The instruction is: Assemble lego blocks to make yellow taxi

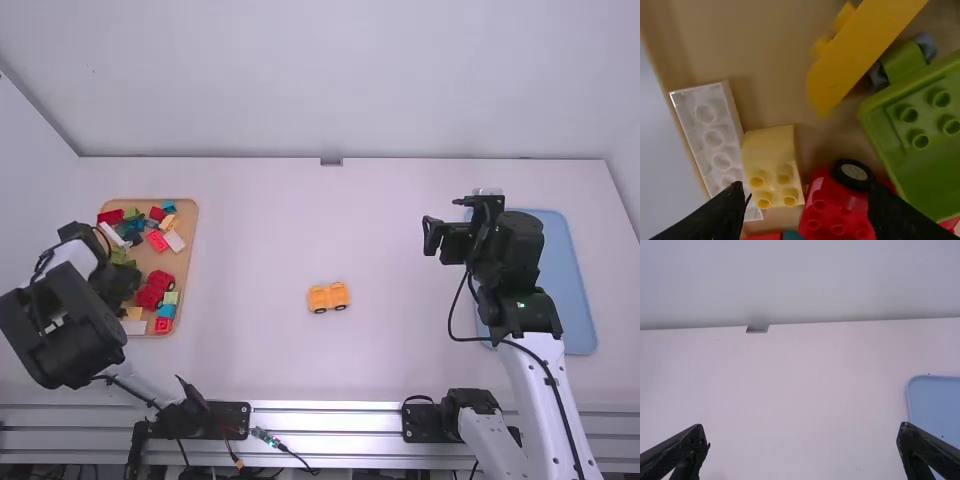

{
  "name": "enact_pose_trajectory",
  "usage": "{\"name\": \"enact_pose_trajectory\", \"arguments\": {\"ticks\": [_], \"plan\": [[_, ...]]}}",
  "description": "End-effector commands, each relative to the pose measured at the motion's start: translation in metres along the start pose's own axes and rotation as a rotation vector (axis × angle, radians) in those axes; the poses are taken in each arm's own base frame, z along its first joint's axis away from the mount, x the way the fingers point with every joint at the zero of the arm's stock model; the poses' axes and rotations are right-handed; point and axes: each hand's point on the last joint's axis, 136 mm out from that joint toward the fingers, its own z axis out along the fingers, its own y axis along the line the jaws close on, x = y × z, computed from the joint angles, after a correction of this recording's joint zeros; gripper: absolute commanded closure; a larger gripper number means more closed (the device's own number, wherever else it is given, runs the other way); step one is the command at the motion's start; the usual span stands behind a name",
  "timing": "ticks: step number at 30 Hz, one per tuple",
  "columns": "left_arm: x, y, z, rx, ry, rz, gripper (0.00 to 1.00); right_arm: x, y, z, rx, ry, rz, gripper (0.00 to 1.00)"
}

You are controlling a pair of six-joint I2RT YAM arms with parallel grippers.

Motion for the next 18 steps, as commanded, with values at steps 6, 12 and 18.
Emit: {"name": "enact_pose_trajectory", "arguments": {"ticks": [6, 12, 18], "plan": [[0.017, 0.013, 0.019, -0.027, 0.021, -0.054, 0.37, -0.016, 0.003, -0.002, -0.009, -0.030, -0.007, 0.01], [0.021, 0.016, 0.027, -0.022, 0.016, -0.051, 0.38, -0.015, 0.010, 0.005, -0.058, -0.022, -0.010, 0.01], [0.016, 0.014, 0.025, -0.014, 0.007, -0.057, 0.37, -0.015, 0.010, 0.008, -0.061, -0.022, -0.023, 0.00]]}}
